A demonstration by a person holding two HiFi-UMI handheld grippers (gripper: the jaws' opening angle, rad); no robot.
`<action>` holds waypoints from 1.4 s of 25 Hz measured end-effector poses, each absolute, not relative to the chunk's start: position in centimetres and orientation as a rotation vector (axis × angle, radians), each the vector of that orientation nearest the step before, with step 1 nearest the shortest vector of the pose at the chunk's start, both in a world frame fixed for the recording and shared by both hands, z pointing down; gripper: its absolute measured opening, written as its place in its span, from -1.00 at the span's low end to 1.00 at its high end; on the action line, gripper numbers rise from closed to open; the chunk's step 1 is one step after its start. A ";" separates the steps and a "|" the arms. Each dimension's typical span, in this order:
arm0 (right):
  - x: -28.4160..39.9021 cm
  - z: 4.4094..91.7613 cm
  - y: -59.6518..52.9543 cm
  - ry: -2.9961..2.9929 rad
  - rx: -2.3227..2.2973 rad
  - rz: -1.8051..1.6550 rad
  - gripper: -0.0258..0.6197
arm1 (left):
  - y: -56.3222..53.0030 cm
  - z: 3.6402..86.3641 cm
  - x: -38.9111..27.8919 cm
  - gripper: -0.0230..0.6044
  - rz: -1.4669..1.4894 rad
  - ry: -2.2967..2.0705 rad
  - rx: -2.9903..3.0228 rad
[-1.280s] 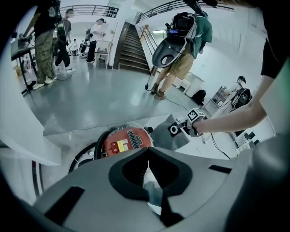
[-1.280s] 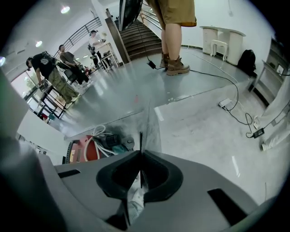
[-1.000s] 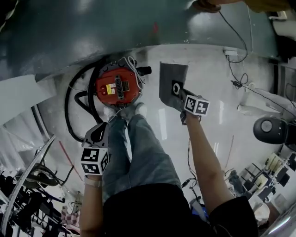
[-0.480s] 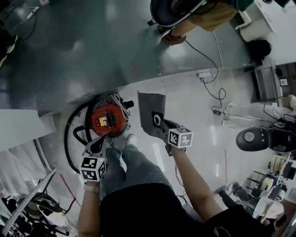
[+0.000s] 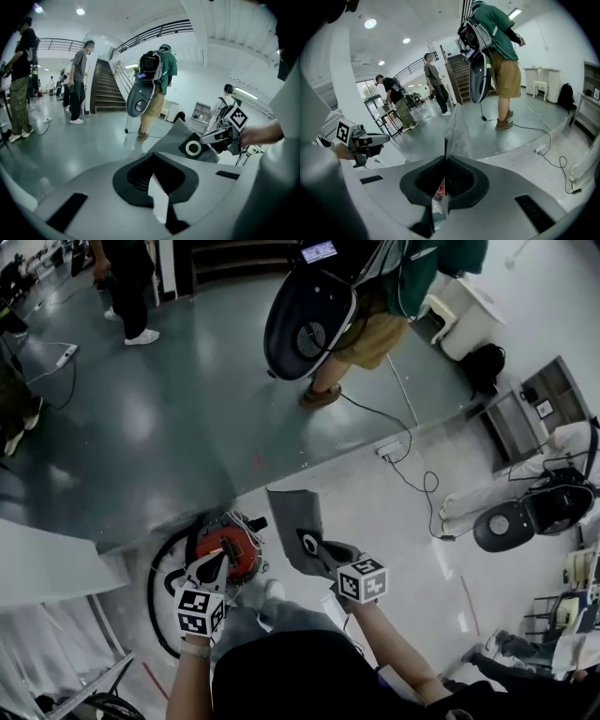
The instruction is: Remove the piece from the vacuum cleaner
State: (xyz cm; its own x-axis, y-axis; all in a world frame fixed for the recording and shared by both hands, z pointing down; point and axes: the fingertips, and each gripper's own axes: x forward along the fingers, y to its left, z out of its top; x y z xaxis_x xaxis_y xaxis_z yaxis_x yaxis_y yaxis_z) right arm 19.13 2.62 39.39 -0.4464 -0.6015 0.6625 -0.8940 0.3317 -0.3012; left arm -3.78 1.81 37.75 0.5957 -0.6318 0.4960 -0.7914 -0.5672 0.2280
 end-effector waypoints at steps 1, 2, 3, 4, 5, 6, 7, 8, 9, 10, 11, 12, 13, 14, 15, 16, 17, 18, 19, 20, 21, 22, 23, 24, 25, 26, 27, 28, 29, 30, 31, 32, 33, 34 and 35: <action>18.8 38.1 2.7 -2.186 1.324 0.883 -0.77 | 1.6 36.8 -3.6 -0.87 0.505 -1.132 2.425; 18.6 36.6 2.7 -2.206 1.334 0.860 -0.77 | 1.3 35.8 -3.4 -0.87 0.502 -1.128 2.452; 18.5 35.2 2.7 -2.226 1.345 0.836 -0.77 | 1.1 34.8 -3.2 -0.87 0.497 -1.125 2.479; 18.5 33.7 2.7 -2.245 1.356 0.813 -0.77 | 1.0 33.7 -2.9 -0.87 0.492 -1.122 2.502; 18.5 32.3 2.8 -2.263 1.366 0.792 -0.77 | 1.0 32.7 -2.8 -0.87 0.485 -1.120 2.523; 18.4 30.9 3.0 -2.280 1.377 0.772 -0.77 | 1.1 31.8 -2.7 -0.87 0.477 -1.117 2.542; 18.3 29.7 3.2 -2.297 1.387 0.750 -0.77 | 1.2 30.9 -2.6 -0.87 0.468 -1.115 2.560; 18.2 28.6 3.4 -2.312 1.400 0.729 -0.77 | 1.2 30.1 -2.7 -0.87 0.458 -1.114 2.578; 18.1 27.7 3.5 -2.326 1.413 0.709 -0.77 | 1.2 29.4 -2.9 -0.87 0.447 -1.115 2.597; 17.9 26.8 3.6 -2.339 1.427 0.689 -0.77 | 1.1 28.7 -3.1 -0.87 0.432 -1.120 2.615; 17.8 26.0 3.7 -2.350 1.439 0.670 -0.77 | 0.9 28.0 -3.4 -0.87 0.416 -1.126 2.630; 17.7 25.2 3.8 -2.360 1.449 0.652 -0.77 | 0.8 27.2 -3.6 -0.87 0.399 -1.132 2.643; 17.7 24.4 3.9 -2.368 1.457 0.636 -0.77 | 0.8 26.4 -3.8 -0.87 0.383 -1.139 2.653; 17.6 23.6 4.0 -2.376 1.464 0.621 -0.77 | 0.7 25.5 -4.1 -0.87 0.369 -1.146 2.664; 17.4 22.8 4.0 -2.384 1.471 0.605 -0.77 | 0.5 24.6 -4.4 -0.87 0.356 -1.153 2.674; 17.3 22.1 4.0 -2.393 1.479 0.590 -0.77 | 0.4 23.7 -4.7 -0.87 0.342 -1.159 2.683; 17.2 21.5 4.0 -2.402 1.487 0.577 -0.77 | 0.2 23.0 -4.9 -0.87 0.329 -1.163 2.693; 17.2 21.0 3.9 -2.410 1.494 0.568 -0.77 | 0.1 22.4 -5.0 -0.87 0.318 -1.165 2.701; 17.2 20.6 3.9 -2.418 1.501 0.562 -0.77 | 0.0 22.0 -5.0 -0.87 0.310 -1.167 2.709; 17.2 20.4 3.8 -2.427 1.506 0.558 -0.77 | -0.2 21.7 -5.1 -0.87 0.306 -1.168 2.717; 17.1 20.1 3.6 -2.435 1.509 0.555 -0.77 | -0.3 21.4 -5.1 -0.87 0.303 -1.171 2.723; 17.0 19.9 3.5 -2.442 1.509 0.551 -0.77 | -0.5 21.2 -5.1 -0.87 0.300 -1.173 2.728; 16.8 19.7 3.4 -2.447 1.507 0.545 -0.77 | -0.7 21.0 -5.2 -0.87 0.296 -1.175 2.731; 16.7 19.6 3.2 -2.450 1.503 0.538 -0.77 | -0.8 20.8 -5.2 -0.87 0.293 -1.176 2.734; 16.5 19.4 3.1 -2.452 1.497 0.530 -0.77 | -1.0 20.6 -5.3 -0.87 0.291 -1.177 2.737; 16.3 19.3 2.9 -2.453 1.491 0.524 -0.77 | -1.1 20.4 -5.3 -0.87 0.290 -1.177 2.740; 16.2 19.2 2.8 -2.453 1.487 0.520 -0.77 | -1.2 20.2 -5.4 -0.87 0.290 -1.177 2.741; 16.1 19.2 2.6 -2.452 1.485 0.519 -0.77 | -1.2 20.1 -5.4 -0.87 0.290 -1.176 2.742; 16.0 19.3 2.5 -2.452 1.485 0.519 -0.78 | -1.3 20.1 -5.5 -0.87 0.291 -1.176 2.742; 15.8 19.3 2.4 -2.452 1.483 0.520 -0.77 | -1.4 20.1 -5.5 -0.87 0.294 -1.176 2.743; 15.7 19.3 2.3 -2.455 1.480 0.522 -0.77 | -1.4 20.0 -5.6 -0.87 0.297 -1.176 2.744; 15.5 19.2 2.3 -2.458 1.476 0.523 -0.77 | -1.4 20.0 -5.6 -0.87 0.300 -1.175 2.745; 15.3 19.1 2.3 -2.461 1.473 0.523 -0.77 | -1.4 19.9 -5.7 -0.87 0.303 -1.176 2.745; 15.1 19.0 2.4 -2.464 1.470 0.522 -0.77 | -1.3 19.8 -5.7 -0.87 0.305 -1.176 2.745; 15.1 19.0 2.5 -2.465 1.466 0.519 -0.77 | -1.3 19.8 -5.7 -0.87 0.306 -1.178 2.745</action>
State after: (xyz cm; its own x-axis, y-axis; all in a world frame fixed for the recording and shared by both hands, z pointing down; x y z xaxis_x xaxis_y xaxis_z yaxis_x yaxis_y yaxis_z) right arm 15.08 2.45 18.98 -0.4748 -0.7997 0.3675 -0.8800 0.4378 -0.1842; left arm -5.65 -1.30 19.75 0.6731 -0.6996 0.2398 -0.7278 -0.6842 0.0471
